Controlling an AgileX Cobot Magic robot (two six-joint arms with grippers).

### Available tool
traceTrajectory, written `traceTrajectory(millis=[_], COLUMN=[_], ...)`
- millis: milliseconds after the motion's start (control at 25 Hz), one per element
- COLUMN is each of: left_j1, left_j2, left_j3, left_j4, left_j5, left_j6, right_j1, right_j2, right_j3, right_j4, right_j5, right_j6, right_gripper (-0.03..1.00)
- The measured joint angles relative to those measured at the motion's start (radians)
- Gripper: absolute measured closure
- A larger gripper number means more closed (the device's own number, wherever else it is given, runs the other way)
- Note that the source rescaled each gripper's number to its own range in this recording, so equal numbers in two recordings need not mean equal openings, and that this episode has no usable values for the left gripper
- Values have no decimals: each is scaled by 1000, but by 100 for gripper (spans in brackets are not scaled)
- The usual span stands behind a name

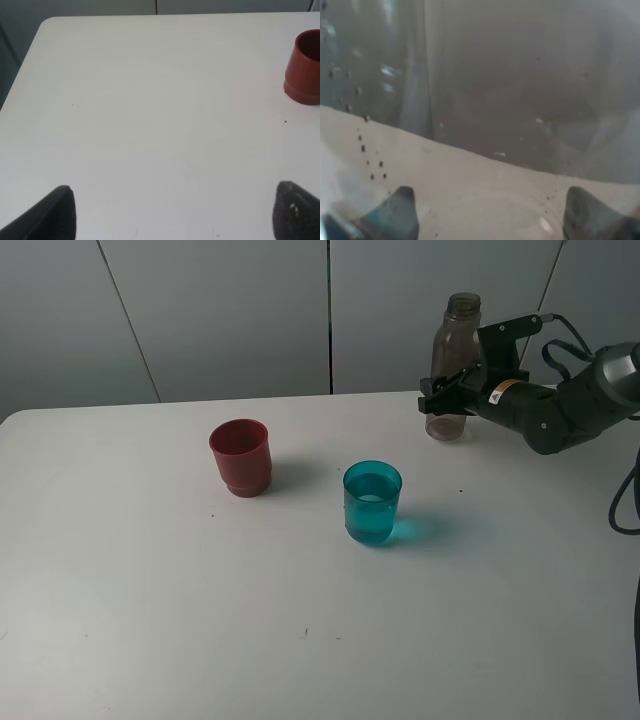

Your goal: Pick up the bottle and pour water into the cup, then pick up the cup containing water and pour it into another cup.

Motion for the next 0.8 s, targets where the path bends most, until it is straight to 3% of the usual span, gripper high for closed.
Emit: traceTrajectory(millis=[440,800], left_j1=[0,0], left_j2=[0,0], left_j3=[0,0], left_j4=[0,0], left_j5=[0,0], left_j6=[0,0], right_j1=[0,0], right_j2=[0,-2], right_j3=[0,0], right_j4=[-7,-18], right_j5=[23,36], right_j6=[33,66], right_gripper=[94,43])
